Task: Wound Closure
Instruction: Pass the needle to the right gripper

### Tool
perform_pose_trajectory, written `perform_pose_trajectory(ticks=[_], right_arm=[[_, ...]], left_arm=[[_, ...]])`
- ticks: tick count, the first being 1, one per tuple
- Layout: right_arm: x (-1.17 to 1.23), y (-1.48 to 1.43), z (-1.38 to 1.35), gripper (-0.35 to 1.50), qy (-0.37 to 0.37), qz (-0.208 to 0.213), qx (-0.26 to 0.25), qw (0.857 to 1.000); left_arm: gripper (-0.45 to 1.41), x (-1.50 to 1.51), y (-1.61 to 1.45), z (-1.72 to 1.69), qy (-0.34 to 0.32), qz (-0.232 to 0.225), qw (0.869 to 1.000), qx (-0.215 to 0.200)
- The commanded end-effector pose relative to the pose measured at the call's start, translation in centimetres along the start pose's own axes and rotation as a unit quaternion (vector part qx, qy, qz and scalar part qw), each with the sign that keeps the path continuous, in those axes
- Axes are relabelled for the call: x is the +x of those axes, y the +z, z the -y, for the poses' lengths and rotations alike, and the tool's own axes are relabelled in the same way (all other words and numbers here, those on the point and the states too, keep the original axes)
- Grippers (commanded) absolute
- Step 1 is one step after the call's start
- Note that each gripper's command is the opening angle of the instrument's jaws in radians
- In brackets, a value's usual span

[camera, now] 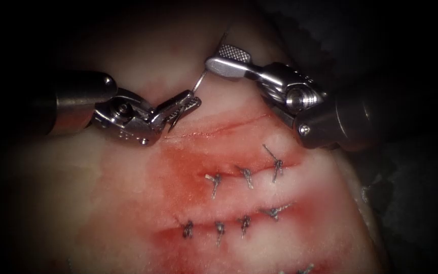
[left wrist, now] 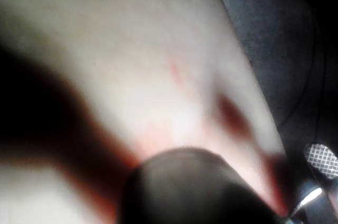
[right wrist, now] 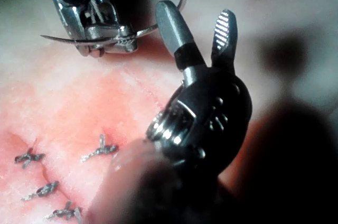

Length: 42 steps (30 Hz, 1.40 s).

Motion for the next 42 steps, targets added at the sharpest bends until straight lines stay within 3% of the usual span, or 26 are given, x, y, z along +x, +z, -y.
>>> perform_pose_trajectory(ticks=[1, 9, 15, 24, 25, 31, 33, 36, 38, 39, 40, 41, 42], right_arm=[[0.05, 0.08, 0.0, 1.33, -0.004, 0.003, -0.004, 1.0], [0.02, 0.12, -0.04, 1.2, -0.006, 0.014, -0.009, 1.0], [0.0, 0.13, -0.04, 0.93, -0.02, 0.017, -0.01, 1.0], [-0.05, 0.12, -0.04, 0.08, -0.018, 0.021, -0.011, 1.0], [-0.05, 0.12, -0.03, -0.34, -0.018, 0.021, -0.01, 1.0], [-0.06, 0.11, -0.03, -0.35, -0.017, 0.014, -0.022, 0.999], [-0.06, 0.1, -0.03, -0.35, -0.017, 0.014, -0.023, 0.999], [-0.07, 0.08, -0.02, -0.35, -0.017, 0.013, -0.023, 0.999], [-0.08, 0.06, -0.02, -0.35, -0.017, 0.014, -0.022, 1.0], [-0.09, 0.02, 0.0, -0.35, -0.017, 0.021, -0.012, 1.0], [-0.1, 0.0, 0.0, -0.35, -0.016, 0.022, -0.011, 1.0], [-0.13, -0.05, 0.02, -0.35, -0.049, 0.023, -0.011, 0.999], [-0.19, -0.11, 0.03, -0.35, -0.117, 0.022, -0.014, 0.993]], left_arm=[[-0.45, -0.07, 0.08, -0.04, 0.002, -0.001, 1.0, 0.001], [-0.45, -0.07, 0.09, -0.05, 0.008, 0.003, 1.0, 0.004], [-0.45, -0.07, 0.08, -0.08, 0.01, 0.002, 1.0, 0.004], [-0.45, -0.07, 0.08, -0.08, -0.001, 0.002, 1.0, 0.004], [-0.45, -0.07, 0.08, -0.08, 0.0, 0.002, 1.0, 0.004], [-0.45, -0.07, 0.09, -0.1, -0.023, -0.002, 1.0, 0.002], [0.56, -0.08, 0.16, -0.09, -0.023, -0.016, 1.0, -0.015], [1.21, -0.14, 0.37, 0.01, -0.004, -0.061, 0.996, -0.066], [1.3, -0.18, 0.47, 0.09, 0.049, -0.093, 0.991, -0.081], [1.31, -0.2, 0.5, 0.21, 0.124, -0.094, 0.985, -0.073], [1.33, -0.21, 0.49, 0.27, 0.152, -0.08, 0.983, -0.068], [1.35, -0.25, 0.49, 0.45, 0.228, -0.039, 0.971, -0.062], [1.38, -0.29, 0.46, 0.64, 0.305, -0.014, 0.95, -0.066]])
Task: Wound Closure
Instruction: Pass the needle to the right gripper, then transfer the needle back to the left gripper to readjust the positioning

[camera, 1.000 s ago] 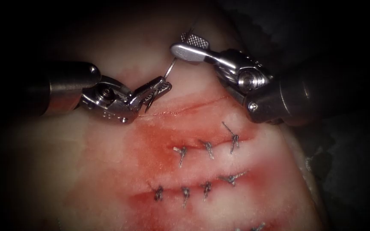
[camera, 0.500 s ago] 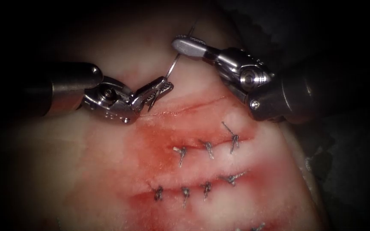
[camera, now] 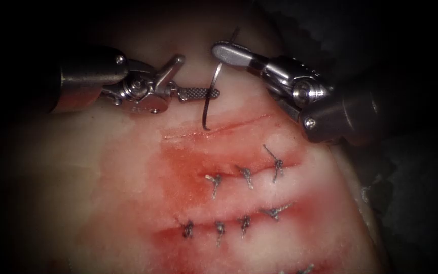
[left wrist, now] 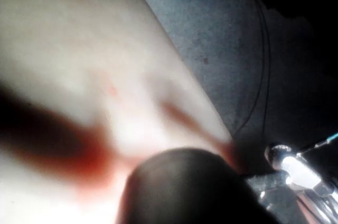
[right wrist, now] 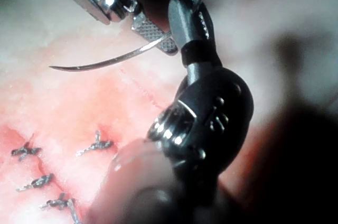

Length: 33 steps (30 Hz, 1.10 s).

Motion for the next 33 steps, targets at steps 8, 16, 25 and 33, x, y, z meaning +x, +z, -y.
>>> perform_pose_trajectory(ticks=[8, 16, 25, 33], right_arm=[[-0.05, -0.13, 0.01, -0.35, -0.297, -0.003, -0.114, 0.948], [0.11, 0.06, -0.27, 0.09, -0.267, -0.06, -0.06, 0.96], [0.01, -0.12, -0.39, -0.35, -0.154, 0.019, -0.085, 0.984], [-0.07, -0.24, -0.13, -0.35, -0.27, 0.013, -0.059, 0.961]], left_arm=[[1.06, -0.57, -0.28, 0.45, 0.234, -0.077, 0.963, -0.107], [1.0, -0.44, -0.21, 0.35, 0.261, -0.135, 0.949, -0.116], [0.44, -0.18, -0.27, 0.46, 0.281, -0.246, 0.914, -0.16], [0.51, -0.31, -0.37, 0.56, 0.282, -0.25, 0.911, -0.169]])
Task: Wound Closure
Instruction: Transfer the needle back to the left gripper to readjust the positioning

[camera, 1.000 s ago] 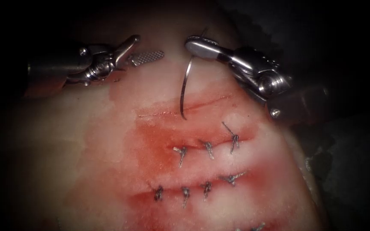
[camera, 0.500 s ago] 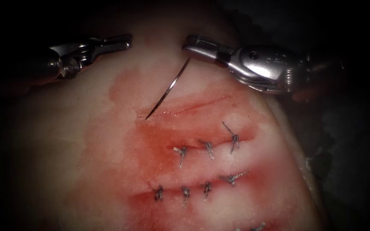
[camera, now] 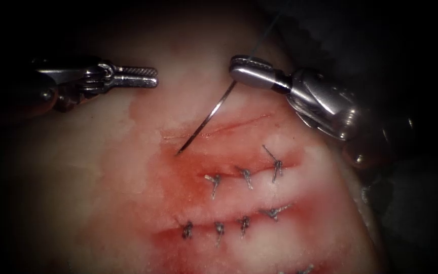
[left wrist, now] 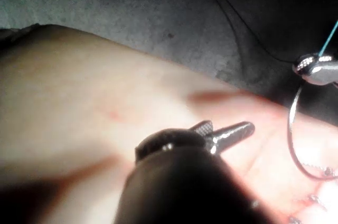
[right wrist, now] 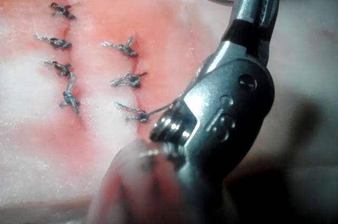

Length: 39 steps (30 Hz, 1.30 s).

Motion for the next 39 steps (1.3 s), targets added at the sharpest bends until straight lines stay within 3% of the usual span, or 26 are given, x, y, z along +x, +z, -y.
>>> perform_pose_trajectory(ticks=[1, 3, 7, 12, 15, 16, 19, 23, 28, 33, 36, 39], right_arm=[[0.08, 0.0, 0.21, -0.35, -0.018, 0.001, 0.004, 1.0], [0.13, -0.02, 0.3, -0.35, -0.014, -0.002, -0.048, 0.999], [0.19, -0.03, 0.3, -0.35, -0.038, 0.001, -0.008, 0.999], [0.17, 0.02, 0.43, -0.35, -0.118, 0.029, -0.049, 0.991], [0.17, 0.04, 0.46, -0.35, -0.13, 0.033, -0.071, 0.988], [0.17, 0.05, 0.47, -0.35, -0.141, 0.039, -0.085, 0.986], [0.16, 0.09, 0.48, -0.35, -0.164, 0.052, -0.117, 0.978], [0.16, 0.15, 0.46, -0.35, -0.176, 0.06, -0.143, 0.972], [0.16, 0.24, 0.38, -0.35, -0.177, 0.059, -0.171, 0.967], [0.17, 0.3, 0.3, -0.35, -0.174, 0.059, -0.183, 0.966], [0.17, 0.34, 0.26, -0.35, -0.172, 0.058, -0.188, 0.965], [0.17, 0.35, 0.24, -0.35, -0.17, 0.057, -0.188, 0.966]], left_arm=[[0.51, -0.06, 0.05, -0.05, 0.002, 0.0, 1.0, -0.005], [0.53, -0.04, 0.04, -0.07, 0.003, -0.014, 1.0, -0.016], [0.59, 0.01, 0.1, -0.08, 0.002, -0.018, 1.0, -0.025], [0.89, 0.18, 0.38, -0.03, -0.127, -0.008, 0.991, -0.035], [0.94, 0.43, 0.64, 0.0, -0.238, -0.014, 0.971, -0.003], [0.93, 0.55, 0.73, 0.02, -0.294, -0.01, 0.956, 0.015], [0.91, 0.63, 0.81, 0.05, -0.356, -0.016, 0.934, 0.027], [0.89, 0.65, 0.84, 0.08, -0.393, -0.016, 0.919, 0.027], [0.89, 0.65, 0.83, 0.04, -0.398, -0.009, 0.917, 0.012], [0.76, 0.69, 0.85, 0.01, -0.398, -0.009, 0.917, 0.001], [0.47, 0.72, 0.85, 0.0, -0.397, -0.016, 0.918, -0.017], [-0.05, 0.73, 0.85, 0.03, -0.399, -0.019, 0.916, -0.04]])
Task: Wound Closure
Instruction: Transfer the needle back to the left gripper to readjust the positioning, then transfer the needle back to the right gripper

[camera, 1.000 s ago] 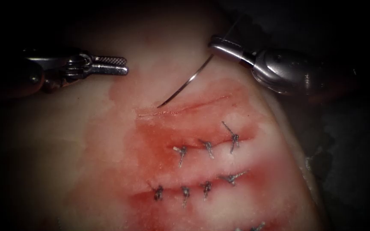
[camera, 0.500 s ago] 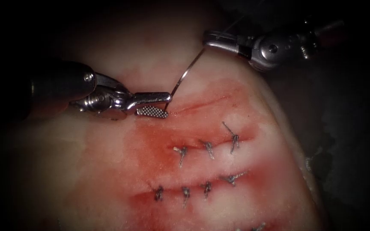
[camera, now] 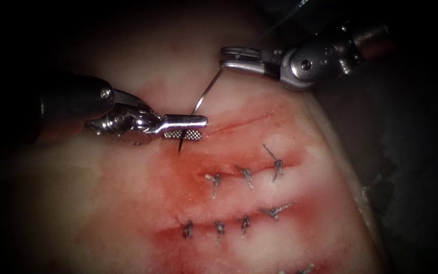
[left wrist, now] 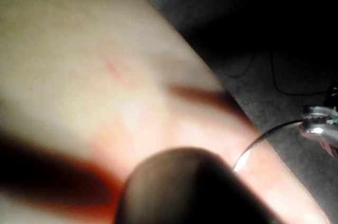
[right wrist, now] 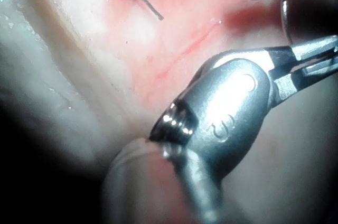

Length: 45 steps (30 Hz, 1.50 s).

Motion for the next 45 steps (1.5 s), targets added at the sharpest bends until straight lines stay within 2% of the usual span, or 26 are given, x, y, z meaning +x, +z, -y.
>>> perform_pose_trajectory(ticks=[1, 2, 6, 7, 9, 11, 12, 14, 18, 20, 21, 23, 30, 38, 45], right_arm=[[0.05, 0.07, -0.01, -0.35, 0.001, 0.001, 0.003, 1.0], [0.05, 0.08, -0.01, -0.35, 0.003, 0.0, 0.009, 1.0], [-0.04, 0.09, 0.01, -0.33, -0.01, 0.01, 0.057, 0.998], [-0.05, 0.09, 0.01, 0.02, -0.009, 0.009, 0.061, 0.998], [-0.07, 0.1, 0.0, 0.52, -0.008, 0.01, 0.069, 0.998], [-0.08, 0.11, -0.01, 0.89, -0.008, 0.01, 0.074, 0.997], [-0.1, 0.12, -0.03, 0.98, -0.007, 0.01, 0.076, 0.997], [-0.13, 0.13, -0.05, 1.01, 0.0, 0.007, 0.093, 0.996], [-0.23, 0.21, -0.14, 1.09, 0.004, 0.01, 0.161, 0.987], [-0.21, 0.23, -0.16, 1.06, 0.009, 0.008, 0.166, 0.986], [-0.21, 0.26, -0.18, 0.94, 0.016, 0.004, 0.172, 0.985], [-0.19, 0.31, -0.2, 0.89, 0.021, 0.002, 0.172, 0.985], [-0.13, 0.35, -0.22, 0.87, 0.027, -0.002, 0.175, 0.984], [-0.13, 0.25, -0.18, 0.89, 0.027, -0.006, 0.176, 0.984], [-0.13, 0.24, -0.18, 0.74, 0.032, -0.009, 0.184, 0.982]], left_arm=[[-0.28, -0.05, 0.06, 0.04, 0.005, 0.005, 1.0, -0.01], [-0.45, -0.04, 0.06, 0.06, 0.011, 0.006, 1.0, -0.018], [-0.45, -0.05, 0.04, 0.12, 0.02, 0.005, 0.999, -0.027], [-0.45, -0.05, 0.03, 0.14, 0.019, 0.006, 0.999, -0.027], [-0.45, -0.07, 0.02, 0.17, 0.012, 0.011, 0.999, -0.027], [-0.45, -0.09, 0.01, 0.21, 0.001, 0.014, 1.0, -0.02], [-0.45, -0.1, 0.0, 0.22, -0.006, 0.014, 1.0, -0.011], [-0.45, -0.11, 0.0, 0.24, -0.019, 0.017, 1.0, 0.011], [-0.45, -0.17, 0.03, 0.24, -0.05, 0.025, 0.997, 0.056], [-0.45, -0.19, 0.06, 0.23, -0.057, 0.029, 0.996, 0.063], [-0.45, -0.18, 0.11, 0.21, -0.059, 0.032, 0.995, 0.078], [-0.45, -0.15, 0.21, 0.16, -0.06, 0.033, 0.992, 0.109], [-0.45, -0.1, 0.39, 0.12, -0.056, 0.032, 0.992, 0.11], [-0.45, -0.14, 0.33, 0.15, -0.035, 0.036, 0.993, 0.111], [-0.45, -0.15, 0.33, 0.15, 0.002, 0.054, 0.992, 0.11]])
